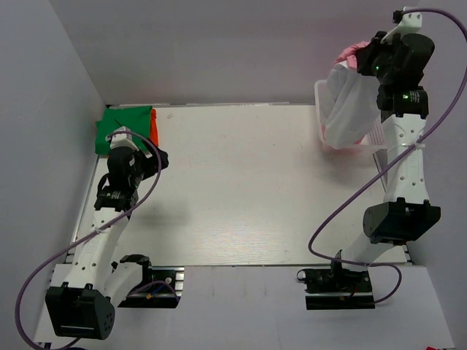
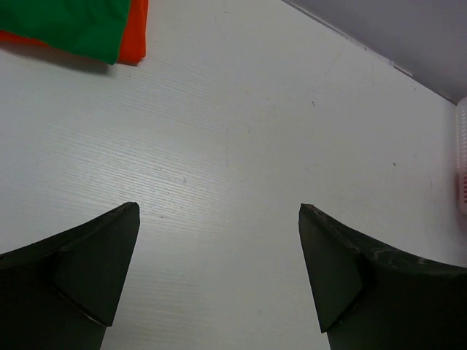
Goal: Fold and stack the t-shirts
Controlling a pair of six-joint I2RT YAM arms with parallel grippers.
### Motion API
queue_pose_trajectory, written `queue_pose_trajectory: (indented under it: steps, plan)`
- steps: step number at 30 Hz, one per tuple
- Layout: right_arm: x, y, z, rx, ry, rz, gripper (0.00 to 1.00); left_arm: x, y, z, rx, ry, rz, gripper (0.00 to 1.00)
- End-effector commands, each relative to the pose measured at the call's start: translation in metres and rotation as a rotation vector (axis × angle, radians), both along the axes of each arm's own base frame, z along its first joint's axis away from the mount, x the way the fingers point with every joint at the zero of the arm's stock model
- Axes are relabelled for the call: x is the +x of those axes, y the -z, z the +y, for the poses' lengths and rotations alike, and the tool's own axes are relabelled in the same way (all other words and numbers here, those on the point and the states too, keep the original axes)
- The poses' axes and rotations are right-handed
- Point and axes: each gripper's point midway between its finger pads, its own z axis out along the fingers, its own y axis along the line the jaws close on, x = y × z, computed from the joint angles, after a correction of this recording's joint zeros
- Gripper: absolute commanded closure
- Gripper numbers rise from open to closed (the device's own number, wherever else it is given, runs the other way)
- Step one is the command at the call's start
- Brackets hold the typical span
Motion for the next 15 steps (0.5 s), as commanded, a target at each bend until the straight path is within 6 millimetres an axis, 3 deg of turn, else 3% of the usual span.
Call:
queue_pose_trajectory:
  steps: [1,5,6,7,10,15]
  plan:
    - [-0.045,-0.09,0.055,0.011,-0.268,-0.226,1.0,-0.006,-0.036,-0.004,-0.041,0.003,-0.074,0.0]
    - [-0.088,-0.127,0.111,0.043,-0.558,-0.327,1.0,-0.012,-0.041,-0.005,-0.059,-0.004,-0.074,0.0]
    - [-0.097,-0.136,0.116,0.043,-0.593,-0.351,1.0,-0.012,-0.041,-0.005,-0.059,-0.004,-0.074,0.0]
    - [-0.114,-0.146,0.138,0.049,-0.696,-0.385,1.0,-0.013,-0.043,-0.005,-0.067,-0.007,-0.072,0.0]
    - [-0.141,-0.161,0.17,0.094,-0.859,-0.425,1.0,-0.014,-0.048,-0.003,-0.072,-0.019,-0.069,0.0]
    - [-0.155,-0.154,0.196,0.114,-0.959,-0.424,1.0,-0.019,-0.048,-0.001,-0.091,-0.049,-0.036,0.0]
